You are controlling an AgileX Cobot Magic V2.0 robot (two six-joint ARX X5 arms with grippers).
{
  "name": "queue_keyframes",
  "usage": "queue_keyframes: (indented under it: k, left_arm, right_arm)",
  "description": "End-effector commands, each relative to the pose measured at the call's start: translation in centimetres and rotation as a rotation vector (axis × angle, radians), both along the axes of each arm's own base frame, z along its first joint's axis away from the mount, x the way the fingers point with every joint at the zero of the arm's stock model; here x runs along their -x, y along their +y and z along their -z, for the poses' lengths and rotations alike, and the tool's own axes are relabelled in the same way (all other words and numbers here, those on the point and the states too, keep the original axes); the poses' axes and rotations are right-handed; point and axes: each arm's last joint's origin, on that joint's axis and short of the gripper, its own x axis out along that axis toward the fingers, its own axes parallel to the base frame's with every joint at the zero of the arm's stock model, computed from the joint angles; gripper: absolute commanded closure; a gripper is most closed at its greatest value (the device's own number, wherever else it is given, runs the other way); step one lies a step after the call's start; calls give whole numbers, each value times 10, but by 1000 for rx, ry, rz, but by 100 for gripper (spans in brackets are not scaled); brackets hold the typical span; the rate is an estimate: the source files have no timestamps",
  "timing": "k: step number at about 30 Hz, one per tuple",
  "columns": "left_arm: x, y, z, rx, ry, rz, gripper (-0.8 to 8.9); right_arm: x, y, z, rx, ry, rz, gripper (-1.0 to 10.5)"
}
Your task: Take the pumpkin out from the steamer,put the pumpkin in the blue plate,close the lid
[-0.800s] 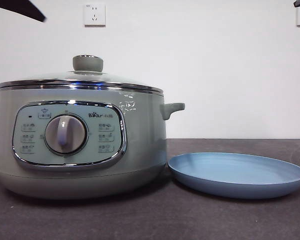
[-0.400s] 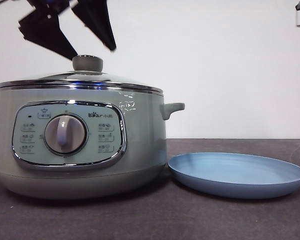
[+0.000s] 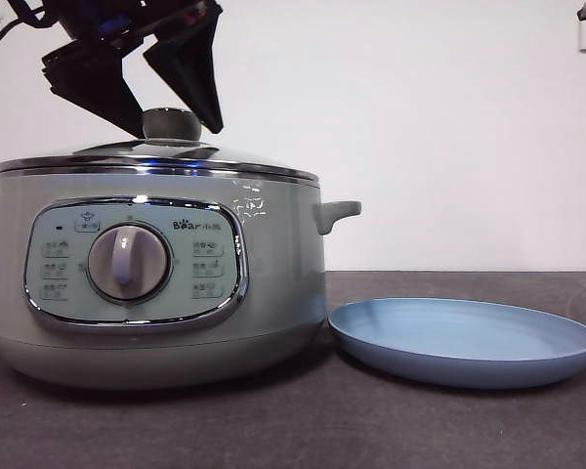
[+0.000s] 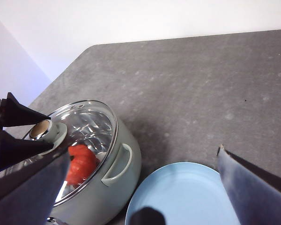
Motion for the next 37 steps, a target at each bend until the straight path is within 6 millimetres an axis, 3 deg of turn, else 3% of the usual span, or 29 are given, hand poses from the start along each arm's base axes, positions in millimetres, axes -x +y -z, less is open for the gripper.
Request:
queue_keyframes:
  k: [1, 5, 21, 30, 37]
  left_arm:
    - [-1, -1, 2, -19, -1, 3, 579]
    - [0, -1, 2, -30, 1, 15, 821]
    - [3, 2, -8, -1, -55, 10, 822]
    - [25, 17, -44, 49, -225, -52, 822]
    - [60, 42, -79, 85, -387, -145, 822]
  right_arm:
    - [0, 0, -1, 3, -8, 0, 411]
    - [0, 0, -1, 3, -3, 0, 411]
    - [0, 0, -1, 1, 0, 0, 411]
    - [-3, 9, -3, 7, -41, -54, 410]
    - [-13, 39, -1, 28, -65, -196, 409]
